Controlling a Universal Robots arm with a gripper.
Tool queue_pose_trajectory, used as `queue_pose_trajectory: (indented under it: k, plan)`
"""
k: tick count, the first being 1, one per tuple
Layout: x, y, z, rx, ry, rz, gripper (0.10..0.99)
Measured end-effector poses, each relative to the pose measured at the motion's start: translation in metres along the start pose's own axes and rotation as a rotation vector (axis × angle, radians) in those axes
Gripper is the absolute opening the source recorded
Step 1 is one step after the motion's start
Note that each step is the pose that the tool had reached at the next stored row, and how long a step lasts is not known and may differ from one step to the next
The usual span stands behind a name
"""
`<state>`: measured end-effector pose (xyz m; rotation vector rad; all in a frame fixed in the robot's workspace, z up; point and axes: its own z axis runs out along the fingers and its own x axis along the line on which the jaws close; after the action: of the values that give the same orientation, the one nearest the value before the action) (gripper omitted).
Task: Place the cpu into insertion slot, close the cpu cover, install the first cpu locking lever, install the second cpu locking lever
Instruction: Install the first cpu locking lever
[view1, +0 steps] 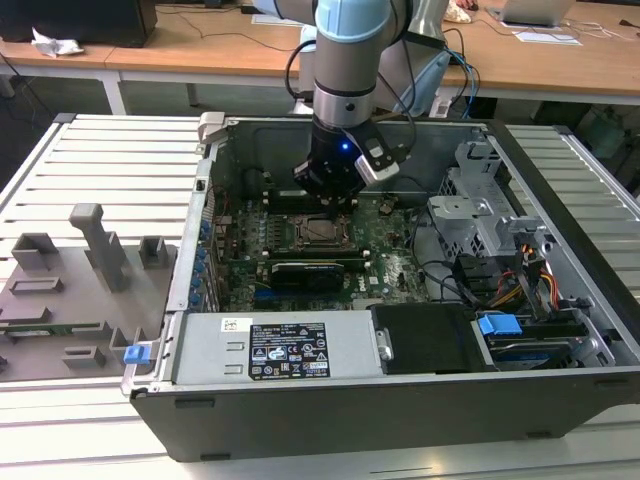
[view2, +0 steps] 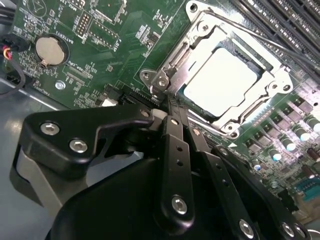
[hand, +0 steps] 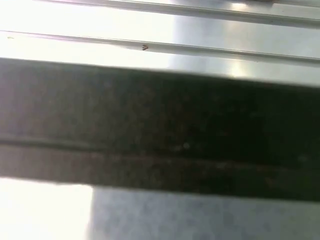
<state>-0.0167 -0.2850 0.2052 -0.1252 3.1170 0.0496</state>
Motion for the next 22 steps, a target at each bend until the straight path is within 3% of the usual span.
queue_pose_trajectory:
  k: [3, 8, 10, 14, 16, 17, 22]
  plan:
    - [-0.0003, -0.0002, 0.0019, 0.008, 0.001, 0.0, 0.106]
    - [-0.0007, -0.0003, 0.0044, 0.007, 0.0008, 0.0, 0.106]
    - [-0.0009, -0.0002, 0.0046, 0.001, 0.0003, 0.0, 0.106]
    - [-0.0009, 0.0, 0.0049, -0.025, -0.0023, 0.001, 0.106]
    - [-0.0011, 0.0003, 0.0001, -0.026, -0.0027, 0.001, 0.106]
    - [-0.0012, 0.0004, -0.0087, -0.024, -0.002, 0.001, 0.106]
    - [-0.0009, -0.003, -0.0094, -0.022, -0.0017, 0.001, 0.106]
